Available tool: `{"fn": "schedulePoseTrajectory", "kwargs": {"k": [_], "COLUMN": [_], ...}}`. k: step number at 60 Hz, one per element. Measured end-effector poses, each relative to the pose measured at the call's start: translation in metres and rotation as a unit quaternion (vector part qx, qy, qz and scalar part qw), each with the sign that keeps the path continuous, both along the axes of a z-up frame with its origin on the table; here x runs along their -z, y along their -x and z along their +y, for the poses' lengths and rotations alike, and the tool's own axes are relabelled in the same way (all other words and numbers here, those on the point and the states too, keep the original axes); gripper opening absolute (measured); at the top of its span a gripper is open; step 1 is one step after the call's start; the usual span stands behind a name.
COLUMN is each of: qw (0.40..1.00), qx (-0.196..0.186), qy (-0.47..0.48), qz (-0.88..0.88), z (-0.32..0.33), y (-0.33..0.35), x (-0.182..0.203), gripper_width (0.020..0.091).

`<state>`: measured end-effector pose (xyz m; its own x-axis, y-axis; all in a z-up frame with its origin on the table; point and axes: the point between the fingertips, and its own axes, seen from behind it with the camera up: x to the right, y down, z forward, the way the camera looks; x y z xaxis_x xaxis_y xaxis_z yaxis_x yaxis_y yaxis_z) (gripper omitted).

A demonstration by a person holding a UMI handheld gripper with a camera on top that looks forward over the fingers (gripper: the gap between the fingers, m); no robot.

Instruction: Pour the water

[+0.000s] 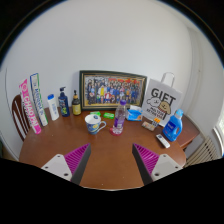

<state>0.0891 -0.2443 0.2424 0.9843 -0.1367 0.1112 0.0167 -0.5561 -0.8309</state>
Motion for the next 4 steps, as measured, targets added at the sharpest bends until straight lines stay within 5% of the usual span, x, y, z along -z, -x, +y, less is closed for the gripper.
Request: {"fn": "schedulePoseTrajectory", "kwargs": {"k": [4], "qw": [1.000], "qx": [0.000], "qy": [-0.004], "qz": [-0.001], "z": [-0.0008], "y": [0.0010], "x": [-0.0019], "gripper_width": [0.0857]}}
